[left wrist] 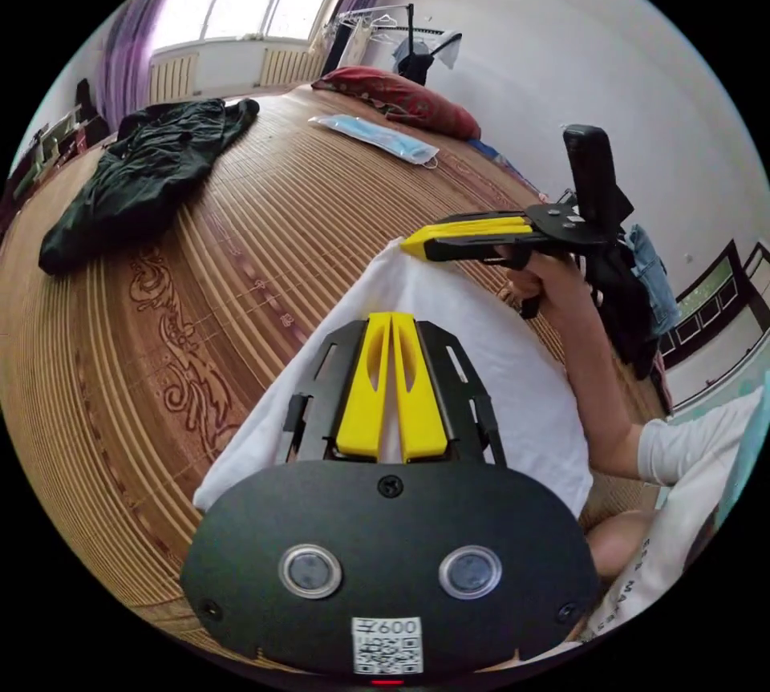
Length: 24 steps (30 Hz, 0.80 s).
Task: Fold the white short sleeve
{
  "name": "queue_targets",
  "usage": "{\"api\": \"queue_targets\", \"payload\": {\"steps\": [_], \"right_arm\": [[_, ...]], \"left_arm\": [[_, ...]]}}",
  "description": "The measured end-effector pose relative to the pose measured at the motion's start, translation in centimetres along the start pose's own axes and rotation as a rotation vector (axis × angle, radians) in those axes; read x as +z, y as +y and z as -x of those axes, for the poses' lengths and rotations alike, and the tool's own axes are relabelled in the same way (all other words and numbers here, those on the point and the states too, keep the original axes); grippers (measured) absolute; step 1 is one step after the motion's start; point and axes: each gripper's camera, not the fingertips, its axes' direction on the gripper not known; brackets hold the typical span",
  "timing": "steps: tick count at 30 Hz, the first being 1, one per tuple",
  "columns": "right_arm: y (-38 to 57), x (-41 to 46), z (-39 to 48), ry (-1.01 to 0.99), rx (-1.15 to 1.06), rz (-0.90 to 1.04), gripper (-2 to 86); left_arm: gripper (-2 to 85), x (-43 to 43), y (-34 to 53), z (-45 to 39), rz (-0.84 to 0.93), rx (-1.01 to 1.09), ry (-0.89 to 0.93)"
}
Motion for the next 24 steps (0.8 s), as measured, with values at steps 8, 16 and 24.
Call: {"api": "queue_targets", "payload": {"steps": [8, 16, 24], "right_arm": [[2.9, -1.5, 3.1, 0.009, -0.060, -0.075, -0.9], [4.0, 4.3, 2.6, -0.016, -0.068, 0.025, -0.9], [4.8, 2.3, 0.6, -0.301, -0.041, -0.096, -0.9]], "left_arm": [[0.2, 0.1, 1.3, 1.6, 0.005, -0.054, 0.042], [0.4, 0.7, 2.1, 1.5, 0.009, -0.029, -0.005], [0.4, 1.6, 2.5, 1.7, 0.009, -0.024, -0.014]]}}
